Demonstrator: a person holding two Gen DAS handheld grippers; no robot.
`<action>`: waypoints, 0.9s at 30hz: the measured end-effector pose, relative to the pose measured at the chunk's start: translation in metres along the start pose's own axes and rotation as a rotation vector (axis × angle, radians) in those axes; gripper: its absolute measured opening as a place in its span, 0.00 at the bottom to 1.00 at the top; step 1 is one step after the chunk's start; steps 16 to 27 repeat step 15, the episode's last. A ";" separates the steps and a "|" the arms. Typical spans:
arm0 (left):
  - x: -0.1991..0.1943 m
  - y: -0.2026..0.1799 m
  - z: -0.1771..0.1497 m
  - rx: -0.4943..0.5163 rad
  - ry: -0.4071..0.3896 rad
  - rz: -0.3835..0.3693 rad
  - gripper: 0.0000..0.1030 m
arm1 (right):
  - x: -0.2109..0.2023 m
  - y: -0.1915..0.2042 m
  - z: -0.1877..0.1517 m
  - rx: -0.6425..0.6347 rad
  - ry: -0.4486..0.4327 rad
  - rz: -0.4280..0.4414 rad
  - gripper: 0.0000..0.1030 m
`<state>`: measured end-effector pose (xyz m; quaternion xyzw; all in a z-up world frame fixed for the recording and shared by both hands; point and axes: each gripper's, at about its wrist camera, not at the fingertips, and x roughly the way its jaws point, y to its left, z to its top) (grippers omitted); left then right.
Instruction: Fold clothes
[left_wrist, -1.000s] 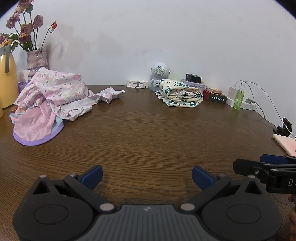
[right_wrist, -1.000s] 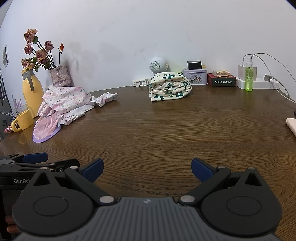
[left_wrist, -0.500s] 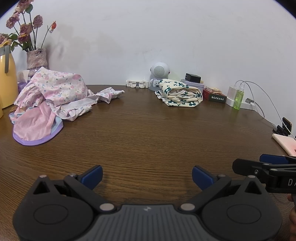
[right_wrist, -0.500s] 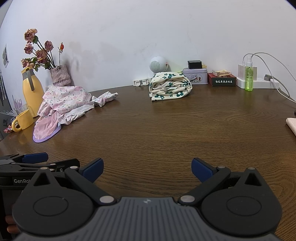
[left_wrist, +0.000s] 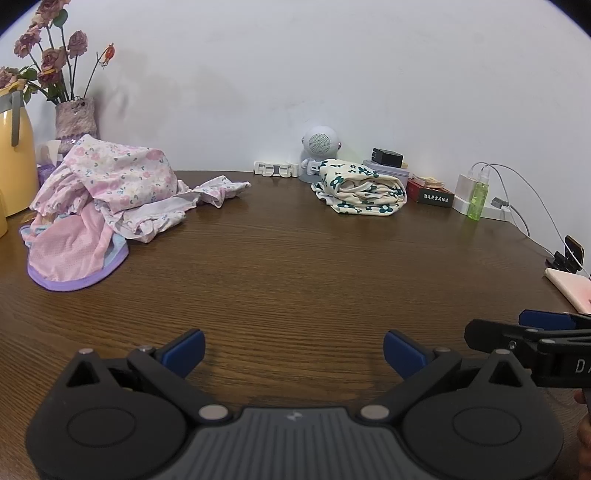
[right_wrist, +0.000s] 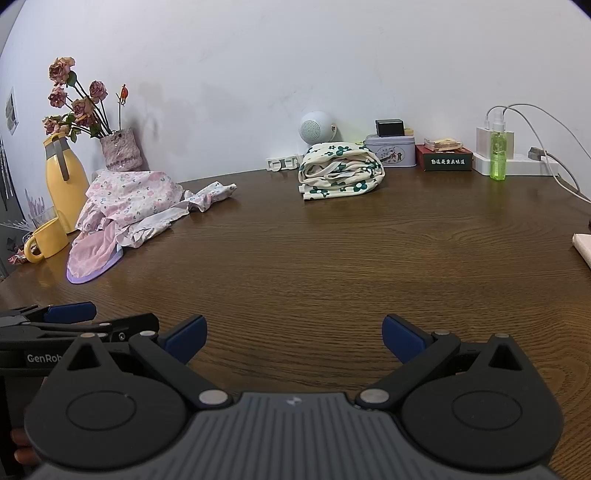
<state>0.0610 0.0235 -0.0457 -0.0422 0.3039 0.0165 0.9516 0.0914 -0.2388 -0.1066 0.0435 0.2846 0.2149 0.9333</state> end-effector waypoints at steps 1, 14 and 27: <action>0.000 0.000 0.000 0.000 0.000 0.000 1.00 | 0.000 0.000 0.000 0.000 0.000 0.000 1.00; 0.000 0.003 0.000 -0.008 -0.010 0.005 1.00 | 0.000 0.000 0.001 0.001 0.001 0.001 1.00; 0.000 0.003 0.000 -0.007 -0.013 0.001 1.00 | 0.000 0.000 0.001 0.001 0.002 0.001 1.00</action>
